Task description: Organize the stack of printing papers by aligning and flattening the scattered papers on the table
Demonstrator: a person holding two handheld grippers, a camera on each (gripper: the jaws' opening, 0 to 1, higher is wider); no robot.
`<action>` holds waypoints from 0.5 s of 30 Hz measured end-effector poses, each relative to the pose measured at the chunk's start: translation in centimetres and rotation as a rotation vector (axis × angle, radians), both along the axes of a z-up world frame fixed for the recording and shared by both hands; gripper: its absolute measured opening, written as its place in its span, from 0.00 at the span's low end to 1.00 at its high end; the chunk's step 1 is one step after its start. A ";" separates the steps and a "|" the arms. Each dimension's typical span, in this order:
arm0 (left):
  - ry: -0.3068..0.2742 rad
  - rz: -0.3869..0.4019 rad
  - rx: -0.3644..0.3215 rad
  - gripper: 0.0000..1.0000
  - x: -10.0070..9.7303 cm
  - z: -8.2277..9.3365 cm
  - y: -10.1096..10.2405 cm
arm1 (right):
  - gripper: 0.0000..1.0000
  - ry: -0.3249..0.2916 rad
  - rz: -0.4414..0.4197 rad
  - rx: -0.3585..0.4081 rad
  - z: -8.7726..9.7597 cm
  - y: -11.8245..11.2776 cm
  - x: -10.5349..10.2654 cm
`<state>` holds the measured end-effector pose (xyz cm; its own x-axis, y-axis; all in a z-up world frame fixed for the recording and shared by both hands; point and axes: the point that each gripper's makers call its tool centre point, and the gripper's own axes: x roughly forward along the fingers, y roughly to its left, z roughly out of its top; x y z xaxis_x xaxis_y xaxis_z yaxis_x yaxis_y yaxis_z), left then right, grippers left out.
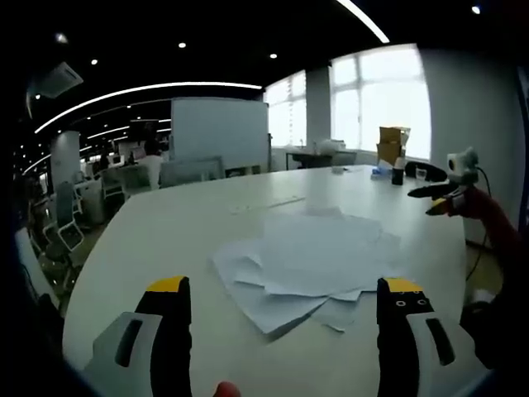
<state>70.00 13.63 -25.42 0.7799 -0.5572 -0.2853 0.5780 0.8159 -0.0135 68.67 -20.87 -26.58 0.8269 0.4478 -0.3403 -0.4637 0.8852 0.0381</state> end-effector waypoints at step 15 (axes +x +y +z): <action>-0.028 -0.011 -0.022 0.96 1.8 0.2 -0.6 | 0.90 -0.008 0.030 0.010 0.3 1.3 1.1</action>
